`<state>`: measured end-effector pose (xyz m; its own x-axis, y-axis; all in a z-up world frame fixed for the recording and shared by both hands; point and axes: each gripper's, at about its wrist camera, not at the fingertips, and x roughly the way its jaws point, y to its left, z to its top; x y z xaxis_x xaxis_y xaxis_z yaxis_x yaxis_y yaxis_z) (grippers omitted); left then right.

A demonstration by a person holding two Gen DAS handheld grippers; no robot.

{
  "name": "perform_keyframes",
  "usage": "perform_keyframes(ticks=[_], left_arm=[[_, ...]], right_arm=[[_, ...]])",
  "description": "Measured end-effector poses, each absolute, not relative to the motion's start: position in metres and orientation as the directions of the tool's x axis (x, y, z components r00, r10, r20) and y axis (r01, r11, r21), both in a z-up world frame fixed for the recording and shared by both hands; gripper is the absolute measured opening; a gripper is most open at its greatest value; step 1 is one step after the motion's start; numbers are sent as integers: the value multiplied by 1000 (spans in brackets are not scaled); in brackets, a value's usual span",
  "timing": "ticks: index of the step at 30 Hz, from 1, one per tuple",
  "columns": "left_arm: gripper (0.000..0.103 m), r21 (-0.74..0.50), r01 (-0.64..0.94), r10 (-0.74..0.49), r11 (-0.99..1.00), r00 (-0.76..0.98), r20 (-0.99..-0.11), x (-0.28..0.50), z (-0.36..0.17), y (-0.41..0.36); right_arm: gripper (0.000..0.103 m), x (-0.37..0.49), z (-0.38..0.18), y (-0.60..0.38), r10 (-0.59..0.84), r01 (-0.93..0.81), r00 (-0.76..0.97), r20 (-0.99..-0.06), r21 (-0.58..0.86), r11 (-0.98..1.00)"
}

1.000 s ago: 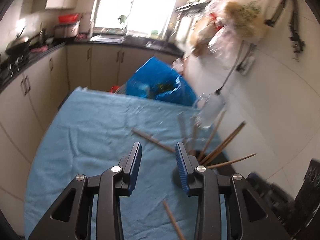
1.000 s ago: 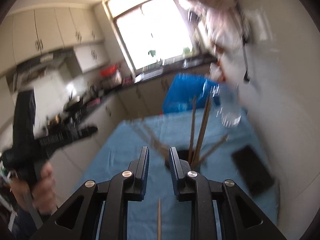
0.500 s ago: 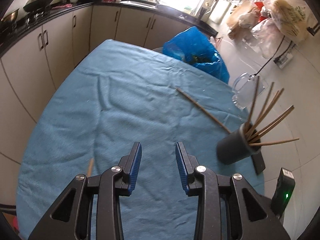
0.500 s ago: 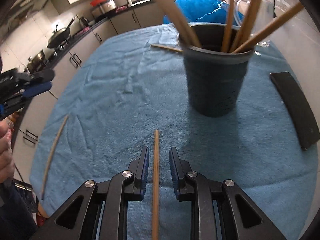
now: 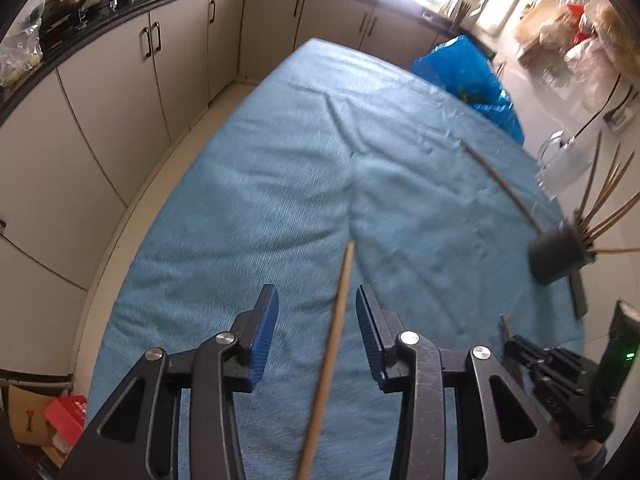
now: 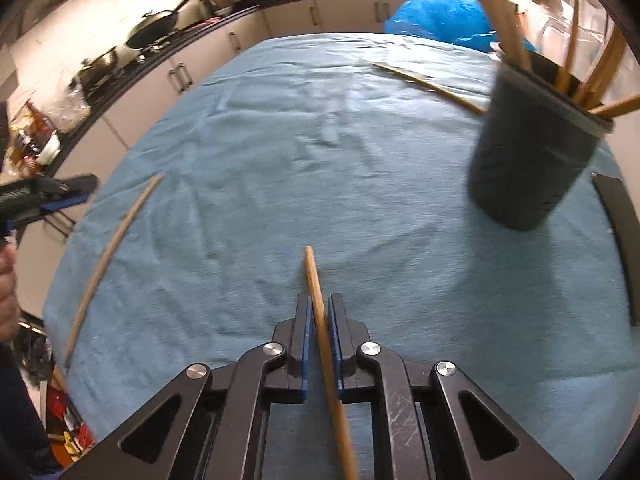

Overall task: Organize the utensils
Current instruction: 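Lower both grippers to the last chopsticks and close the left gripper on one, then lift the held chopstick upright with the left gripper while the right gripper grasps another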

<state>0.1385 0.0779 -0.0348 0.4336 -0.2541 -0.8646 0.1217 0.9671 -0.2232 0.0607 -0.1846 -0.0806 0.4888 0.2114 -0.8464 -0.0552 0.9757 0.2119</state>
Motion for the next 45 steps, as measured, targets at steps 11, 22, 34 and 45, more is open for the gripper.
perform_keyframes(ticks=[11,22,34,45], left_arm=[[20,-58,210,-146,976,432,-890,146,-70,20],[6,-40,290,-177,956,463,-869,115,-71,-13],[6,-80,314,-228,946,468,-854,115,-73,-10],[6,-21,315,-185,949,501,-845,110,-73,-16]], right_arm=[[8,50,-78,-189,227,-8,517,-825,261,965],[9,57,-81,-187,208,-6,488,-848,235,972],[18,59,-70,-164,186,-50,489,-852,185,981],[18,60,-81,-148,113,-83,477,-872,84,993]])
